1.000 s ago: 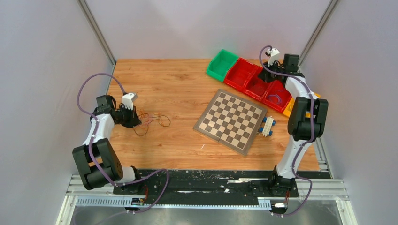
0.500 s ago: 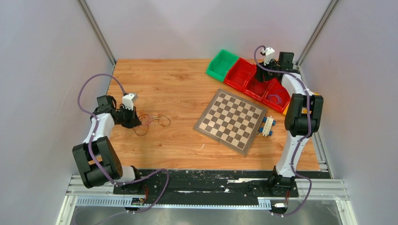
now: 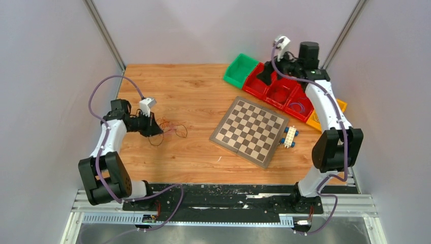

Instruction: Untangle the cables

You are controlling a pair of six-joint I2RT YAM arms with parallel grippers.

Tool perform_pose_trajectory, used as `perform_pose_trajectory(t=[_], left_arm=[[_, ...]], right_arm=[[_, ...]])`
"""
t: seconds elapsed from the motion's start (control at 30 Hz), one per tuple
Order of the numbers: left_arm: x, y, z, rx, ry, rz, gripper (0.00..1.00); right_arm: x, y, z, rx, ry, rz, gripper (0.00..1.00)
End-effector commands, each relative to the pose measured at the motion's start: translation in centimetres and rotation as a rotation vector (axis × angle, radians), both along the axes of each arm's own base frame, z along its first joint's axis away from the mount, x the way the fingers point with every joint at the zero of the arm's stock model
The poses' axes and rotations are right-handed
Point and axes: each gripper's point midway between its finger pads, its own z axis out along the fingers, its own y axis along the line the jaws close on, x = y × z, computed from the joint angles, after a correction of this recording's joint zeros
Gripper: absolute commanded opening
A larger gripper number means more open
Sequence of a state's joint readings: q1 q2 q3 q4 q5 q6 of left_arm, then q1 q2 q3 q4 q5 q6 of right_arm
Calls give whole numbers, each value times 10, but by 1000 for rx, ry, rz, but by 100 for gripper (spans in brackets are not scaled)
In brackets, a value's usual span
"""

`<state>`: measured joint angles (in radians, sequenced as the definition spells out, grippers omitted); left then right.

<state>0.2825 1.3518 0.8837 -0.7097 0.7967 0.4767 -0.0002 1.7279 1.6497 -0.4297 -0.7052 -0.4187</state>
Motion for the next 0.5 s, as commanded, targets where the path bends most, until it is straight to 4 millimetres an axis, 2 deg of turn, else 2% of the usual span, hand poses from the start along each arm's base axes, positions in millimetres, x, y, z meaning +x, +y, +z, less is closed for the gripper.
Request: perform_pose_trajectory(t=[0.0, 0.17, 0.27, 0.33, 0.47], left_arm=[[0, -38, 62, -150, -111, -91, 0], [-9, -59, 111, -280, -171, -149, 0], [-24, -70, 137, -345, -214, -206, 0], [-33, -75, 150, -357, -267, -248, 0], [-54, -85, 163, -368, -379, -335, 0]], right_arm=[[-63, 111, -13, 89, 106, 341, 100], [-107, 187, -29, 53, 84, 583, 99], [-126, 216, -28, 52, 51, 679, 95], [-137, 231, -23, 70, 34, 727, 88], [-158, 262, -12, 110, -1, 807, 73]])
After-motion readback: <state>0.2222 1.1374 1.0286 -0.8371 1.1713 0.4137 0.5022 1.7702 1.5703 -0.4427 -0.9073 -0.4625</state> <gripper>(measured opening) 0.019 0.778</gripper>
